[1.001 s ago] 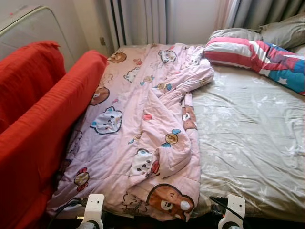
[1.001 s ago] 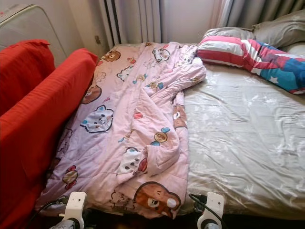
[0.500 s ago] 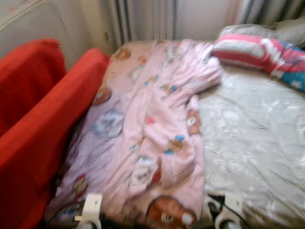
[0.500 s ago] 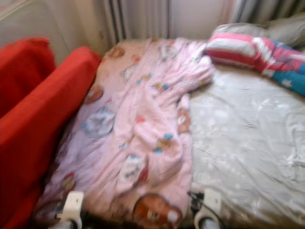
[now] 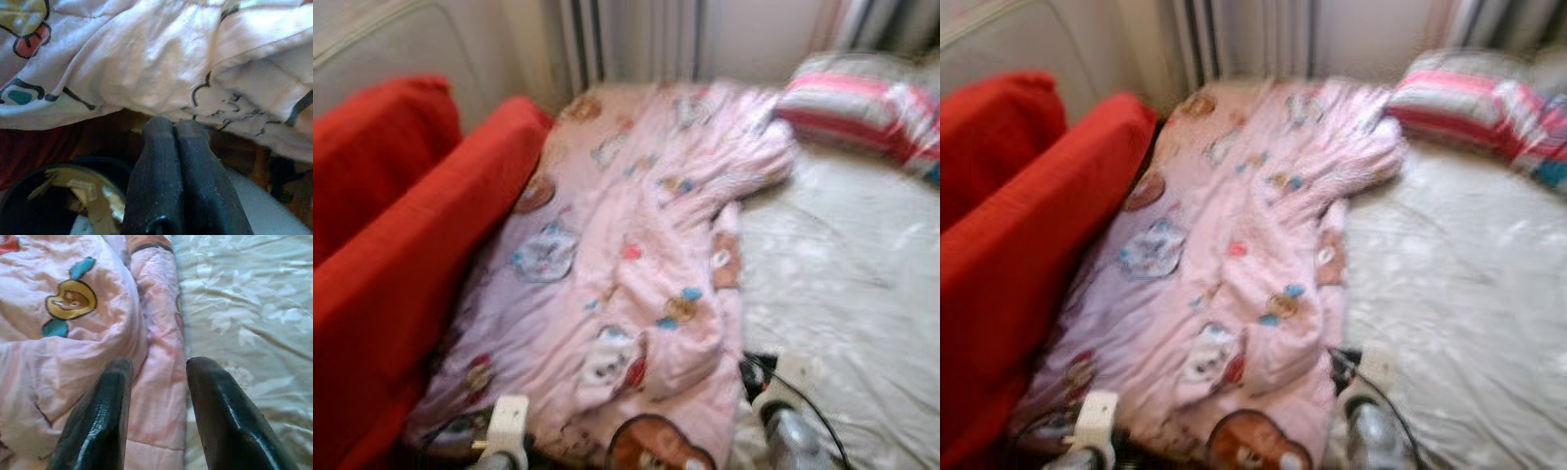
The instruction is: Clean up the room
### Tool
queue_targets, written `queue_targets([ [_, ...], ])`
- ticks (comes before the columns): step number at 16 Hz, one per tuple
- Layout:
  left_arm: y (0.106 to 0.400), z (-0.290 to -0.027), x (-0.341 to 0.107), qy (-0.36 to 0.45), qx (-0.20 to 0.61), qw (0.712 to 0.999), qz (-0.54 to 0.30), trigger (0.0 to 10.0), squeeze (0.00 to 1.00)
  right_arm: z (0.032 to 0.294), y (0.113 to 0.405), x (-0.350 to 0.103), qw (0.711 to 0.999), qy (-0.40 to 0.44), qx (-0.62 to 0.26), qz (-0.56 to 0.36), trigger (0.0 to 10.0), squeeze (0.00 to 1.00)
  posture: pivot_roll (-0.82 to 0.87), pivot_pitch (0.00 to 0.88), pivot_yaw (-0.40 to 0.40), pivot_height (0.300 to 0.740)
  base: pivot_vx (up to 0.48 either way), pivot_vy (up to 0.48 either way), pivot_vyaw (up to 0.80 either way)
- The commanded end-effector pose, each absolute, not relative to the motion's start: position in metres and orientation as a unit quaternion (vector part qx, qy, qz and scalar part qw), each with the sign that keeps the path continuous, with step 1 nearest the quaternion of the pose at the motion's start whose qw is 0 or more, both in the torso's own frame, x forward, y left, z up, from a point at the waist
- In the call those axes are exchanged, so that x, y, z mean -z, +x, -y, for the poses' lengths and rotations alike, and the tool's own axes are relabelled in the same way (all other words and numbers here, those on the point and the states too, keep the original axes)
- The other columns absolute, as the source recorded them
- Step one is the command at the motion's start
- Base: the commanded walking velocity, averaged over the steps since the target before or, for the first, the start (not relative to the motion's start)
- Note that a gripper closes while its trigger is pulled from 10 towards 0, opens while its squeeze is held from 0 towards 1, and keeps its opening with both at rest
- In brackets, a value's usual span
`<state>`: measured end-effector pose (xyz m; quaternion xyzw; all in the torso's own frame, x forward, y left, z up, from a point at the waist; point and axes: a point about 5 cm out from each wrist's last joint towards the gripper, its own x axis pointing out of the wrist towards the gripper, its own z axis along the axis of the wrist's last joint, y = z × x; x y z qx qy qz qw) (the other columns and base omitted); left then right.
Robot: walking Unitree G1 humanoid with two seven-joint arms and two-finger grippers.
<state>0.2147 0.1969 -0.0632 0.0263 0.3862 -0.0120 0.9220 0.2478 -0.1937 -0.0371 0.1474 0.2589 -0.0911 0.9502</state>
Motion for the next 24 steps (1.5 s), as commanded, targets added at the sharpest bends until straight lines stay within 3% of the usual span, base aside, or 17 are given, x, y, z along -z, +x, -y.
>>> queue_targets([
  [1,0.209,-0.2,0.066,0.028,0.013,0.92,-0.392,10.0,0.0,0.19,0.248,0.037,0.948,0.163,0.09,-0.257,10.0,0.0,0.03,0.121,0.051,0.74,0.0,0.0,0.0],
  [4,0.232,-0.191,0.05,0.031,0.024,0.945,-0.326,10.0,0.0,0.177,0.268,0.025,0.949,0.198,0.06,-0.236,10.0,0.0,0.06,0.155,0.043,0.74,0.0,0.0,0.0],
  [7,0.27,-0.178,0.016,0.0,0.03,0.976,-0.215,10.0,0.0,0.163,0.292,0.002,0.968,0.152,0.001,-0.199,10.0,0.0,0.07,0.211,0.032,0.74,0.0,0.0,0.0],
  [10,0.292,-0.161,-0.011,-0.013,0.043,0.99,-0.132,10.0,0.0,0.156,0.314,-0.023,0.984,0.093,-0.045,-0.148,10.0,0.0,0.08,0.263,0.017,0.74,0.0,0.0,0.0],
  [13,0.292,-0.17,-0.021,-0.036,0.004,0.996,-0.087,10.0,0.0,0.159,0.323,-0.038,0.99,0.064,-0.059,-0.111,10.0,0.0,0.08,0.317,-0.006,0.74,0.0,0.0,0.0],
  [17,0.287,-0.188,-0.028,-0.035,-0.023,0.998,-0.056,10.0,0.0,0.166,0.323,-0.035,0.989,0.041,-0.053,-0.13,10.0,0.0,0.1,0.366,-0.026,0.735,0.0,0.0,0.0],
  [24,0.291,-0.179,-0.062,-0.046,-0.018,0.999,0.015,10.0,0.0,0.16,0.328,-0.04,0.987,0.052,-0.08,-0.13,10.0,0.0,0.16,0.423,-0.041,0.66,0.0,0.0,0.0],
])
